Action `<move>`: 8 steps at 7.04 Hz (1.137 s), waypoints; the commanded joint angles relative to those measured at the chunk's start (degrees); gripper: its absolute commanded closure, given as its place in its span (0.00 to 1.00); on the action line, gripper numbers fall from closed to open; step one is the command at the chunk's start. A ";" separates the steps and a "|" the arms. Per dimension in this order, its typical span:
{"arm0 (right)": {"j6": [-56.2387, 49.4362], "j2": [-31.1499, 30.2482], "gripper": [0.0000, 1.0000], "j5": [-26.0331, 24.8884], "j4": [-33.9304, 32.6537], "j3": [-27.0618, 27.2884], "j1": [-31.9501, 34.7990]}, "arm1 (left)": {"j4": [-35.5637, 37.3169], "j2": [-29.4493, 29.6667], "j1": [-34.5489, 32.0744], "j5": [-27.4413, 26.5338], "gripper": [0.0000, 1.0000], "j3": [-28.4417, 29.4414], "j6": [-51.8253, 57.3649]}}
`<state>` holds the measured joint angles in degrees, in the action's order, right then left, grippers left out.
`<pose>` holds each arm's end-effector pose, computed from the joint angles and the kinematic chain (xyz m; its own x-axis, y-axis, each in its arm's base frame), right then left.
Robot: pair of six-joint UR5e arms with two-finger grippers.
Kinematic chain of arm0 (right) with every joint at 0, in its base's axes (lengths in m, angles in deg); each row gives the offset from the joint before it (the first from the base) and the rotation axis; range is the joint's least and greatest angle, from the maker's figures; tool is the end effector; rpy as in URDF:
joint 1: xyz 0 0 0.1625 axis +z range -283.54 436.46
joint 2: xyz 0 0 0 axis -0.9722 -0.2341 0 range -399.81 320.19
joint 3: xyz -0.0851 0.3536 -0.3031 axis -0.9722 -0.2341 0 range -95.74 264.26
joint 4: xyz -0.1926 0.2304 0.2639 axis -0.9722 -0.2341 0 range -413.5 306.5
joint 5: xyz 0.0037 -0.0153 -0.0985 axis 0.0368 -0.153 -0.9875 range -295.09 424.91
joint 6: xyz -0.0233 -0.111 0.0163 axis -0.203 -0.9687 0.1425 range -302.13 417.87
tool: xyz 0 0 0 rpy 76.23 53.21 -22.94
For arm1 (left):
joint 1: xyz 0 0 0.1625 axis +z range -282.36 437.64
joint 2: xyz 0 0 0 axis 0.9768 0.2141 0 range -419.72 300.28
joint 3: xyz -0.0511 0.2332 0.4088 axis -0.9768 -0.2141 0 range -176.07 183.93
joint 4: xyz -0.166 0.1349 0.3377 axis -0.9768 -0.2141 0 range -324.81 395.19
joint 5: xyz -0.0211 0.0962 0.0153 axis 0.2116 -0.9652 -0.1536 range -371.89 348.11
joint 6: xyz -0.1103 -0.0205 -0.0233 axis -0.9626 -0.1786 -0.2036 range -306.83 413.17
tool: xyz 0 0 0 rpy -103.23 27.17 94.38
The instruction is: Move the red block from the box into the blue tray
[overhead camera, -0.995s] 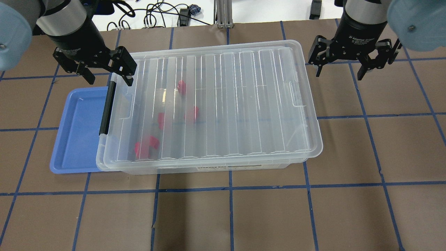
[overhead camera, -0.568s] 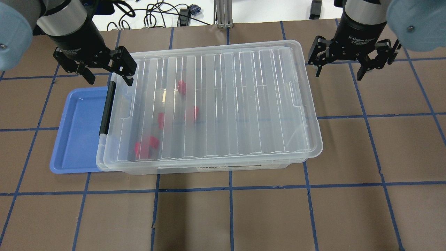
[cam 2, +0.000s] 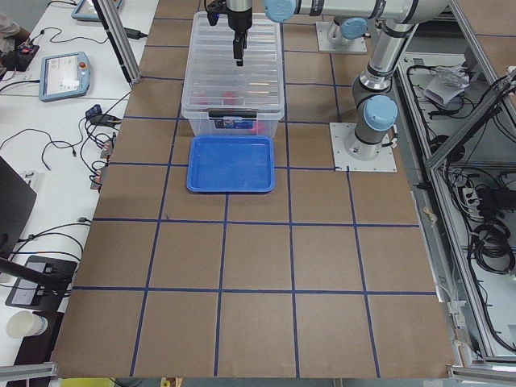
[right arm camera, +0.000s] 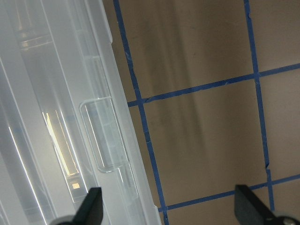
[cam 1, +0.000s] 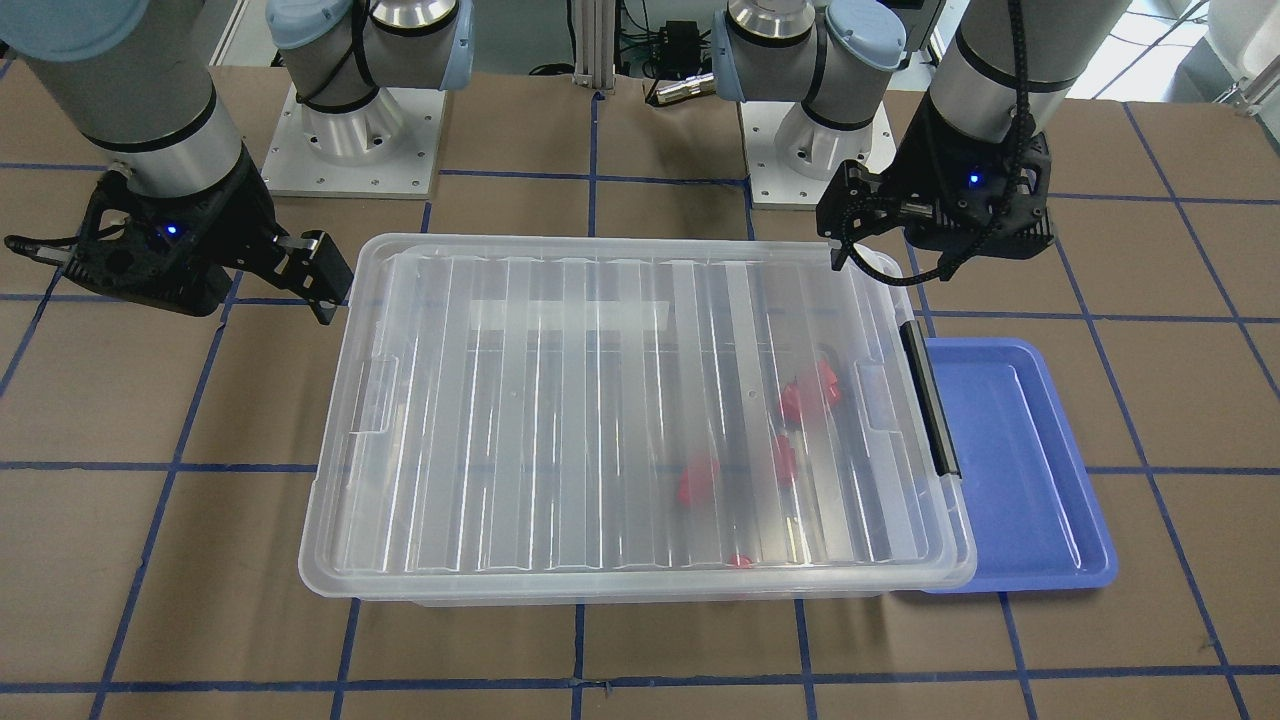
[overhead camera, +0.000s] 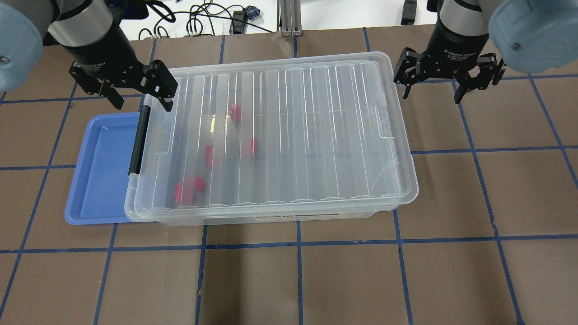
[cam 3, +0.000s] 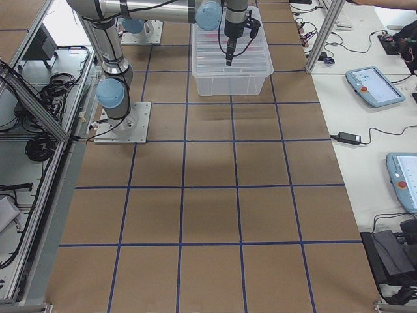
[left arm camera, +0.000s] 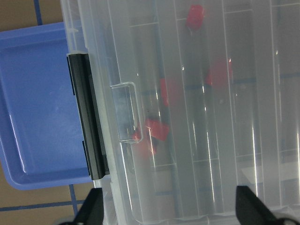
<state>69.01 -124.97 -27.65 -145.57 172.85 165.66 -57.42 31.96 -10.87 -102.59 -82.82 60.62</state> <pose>0.1210 -0.5149 0.4948 -0.9774 0.2057 0.0482 0.2066 0.9783 0.0148 -0.1191 -0.4914 0.5297 -0.9945 0.1040 -0.0097 0.1038 0.9944 0.0194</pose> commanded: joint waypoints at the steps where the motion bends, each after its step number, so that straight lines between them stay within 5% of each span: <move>1: -0.33 0.26 0.00 -0.17 0.22 0.09 0.01 | 0.06 -0.09 0.00 0.00 0.00 0.00 0.02; 8: 0.02 0.17 0.00 -0.87 0.23 0.18 -0.52 | 0.24 0.26 0.00 -0.53 0.00 0.35 0.72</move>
<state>68.66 -124.76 -28.20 -145.27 173.00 165.26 -57.24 32.18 -10.87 -103.03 -82.80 61.11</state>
